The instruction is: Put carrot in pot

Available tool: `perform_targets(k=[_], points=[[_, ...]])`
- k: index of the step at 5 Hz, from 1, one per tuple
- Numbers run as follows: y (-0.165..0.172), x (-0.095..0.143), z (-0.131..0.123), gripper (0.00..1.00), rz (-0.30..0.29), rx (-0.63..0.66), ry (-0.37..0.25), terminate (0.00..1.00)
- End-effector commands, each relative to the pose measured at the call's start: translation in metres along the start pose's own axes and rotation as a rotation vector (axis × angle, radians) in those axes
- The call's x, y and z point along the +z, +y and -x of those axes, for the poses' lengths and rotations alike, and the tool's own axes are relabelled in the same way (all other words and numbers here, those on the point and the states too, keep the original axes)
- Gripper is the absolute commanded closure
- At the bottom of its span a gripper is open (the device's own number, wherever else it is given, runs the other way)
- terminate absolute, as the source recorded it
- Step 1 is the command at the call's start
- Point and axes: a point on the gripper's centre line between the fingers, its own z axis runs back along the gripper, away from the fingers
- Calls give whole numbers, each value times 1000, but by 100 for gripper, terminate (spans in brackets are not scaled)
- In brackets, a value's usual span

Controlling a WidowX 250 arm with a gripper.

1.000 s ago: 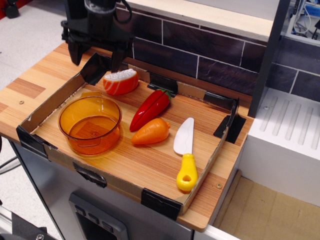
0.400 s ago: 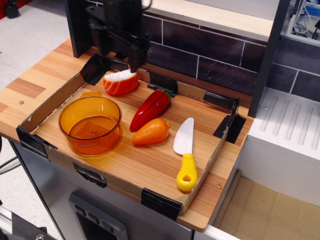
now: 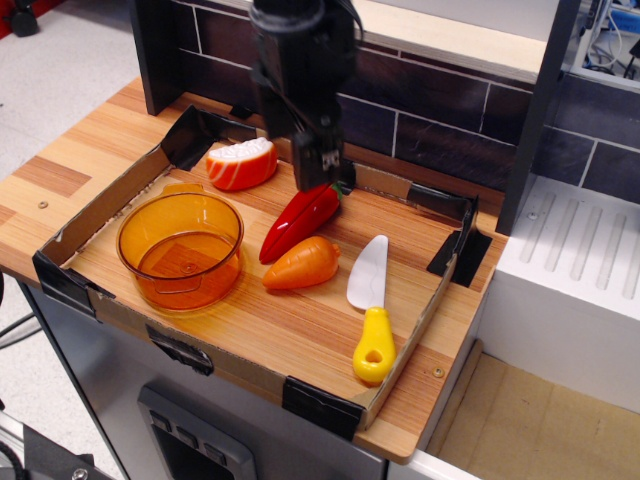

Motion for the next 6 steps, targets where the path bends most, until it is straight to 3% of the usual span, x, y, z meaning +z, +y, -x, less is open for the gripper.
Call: perform_targets(k=[1,6], points=[[-18,-9,12,0,55,-262,11,0],[-33,-51,24,0,87,-341,85,0]])
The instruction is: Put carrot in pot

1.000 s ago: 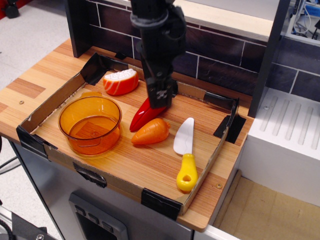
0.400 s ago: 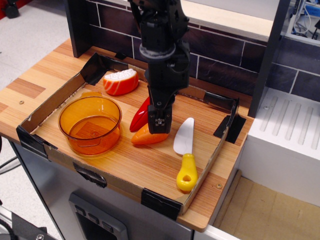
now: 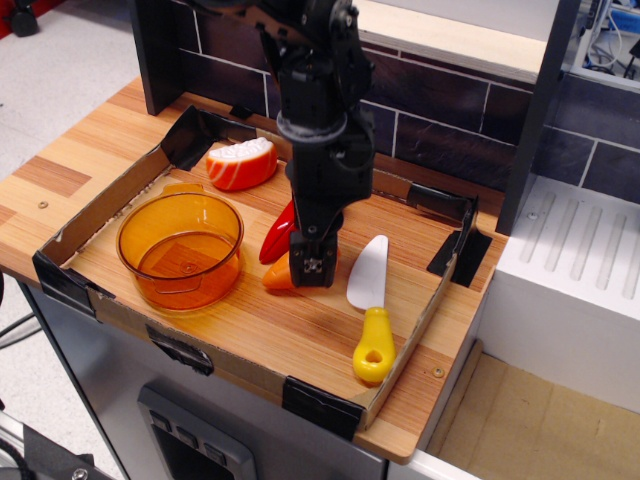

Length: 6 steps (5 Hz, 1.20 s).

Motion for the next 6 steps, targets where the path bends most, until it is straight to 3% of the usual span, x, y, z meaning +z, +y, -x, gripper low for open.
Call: perform_targets(k=[1,4,5,6], points=[[-1,-5,13,0,-22,-7,17,0],[-6,-16,12,0,0,-16,29,0],[-10,-12,11,100,4,-24,13,0],[-14,6,13,100,-16,-24,-26,0]])
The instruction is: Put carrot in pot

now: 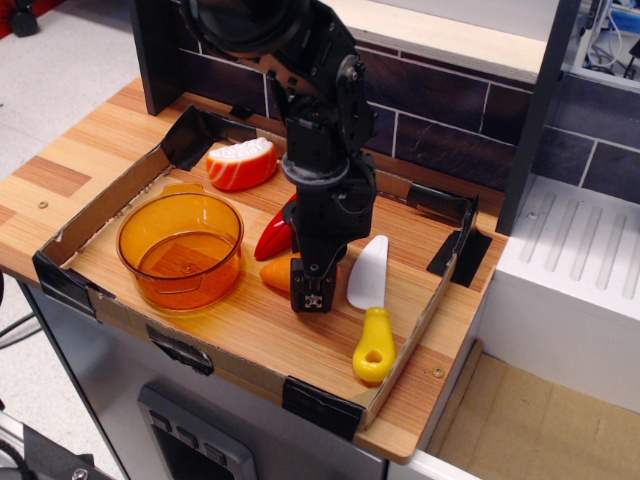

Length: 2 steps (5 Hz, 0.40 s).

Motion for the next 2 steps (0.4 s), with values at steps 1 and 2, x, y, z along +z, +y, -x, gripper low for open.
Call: perform_targets(k=[1,2], points=[[-5,70,20,100,-95,-11,-149,0],[0,104,35,100,-114,46,-244,0]])
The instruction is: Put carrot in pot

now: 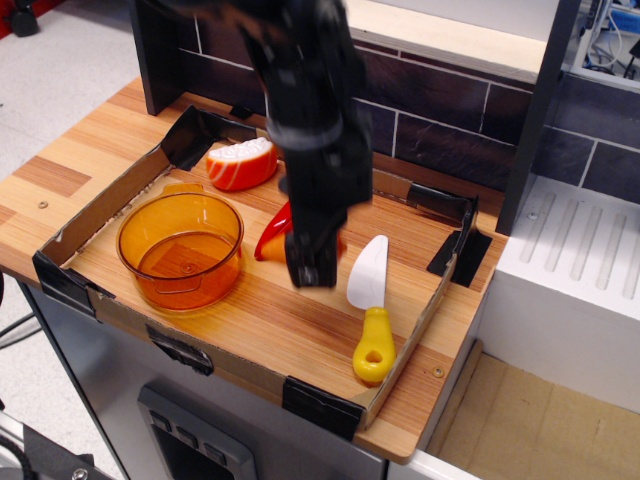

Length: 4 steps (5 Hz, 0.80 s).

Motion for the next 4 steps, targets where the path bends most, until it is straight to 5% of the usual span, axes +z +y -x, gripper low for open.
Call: perform_targets(k=[1,3,4], points=[[24,47,51,100,-145,128,-46,0],[41,9,96,100,-160,166,86,0],[35,4,97,100,-121,143,89,0]])
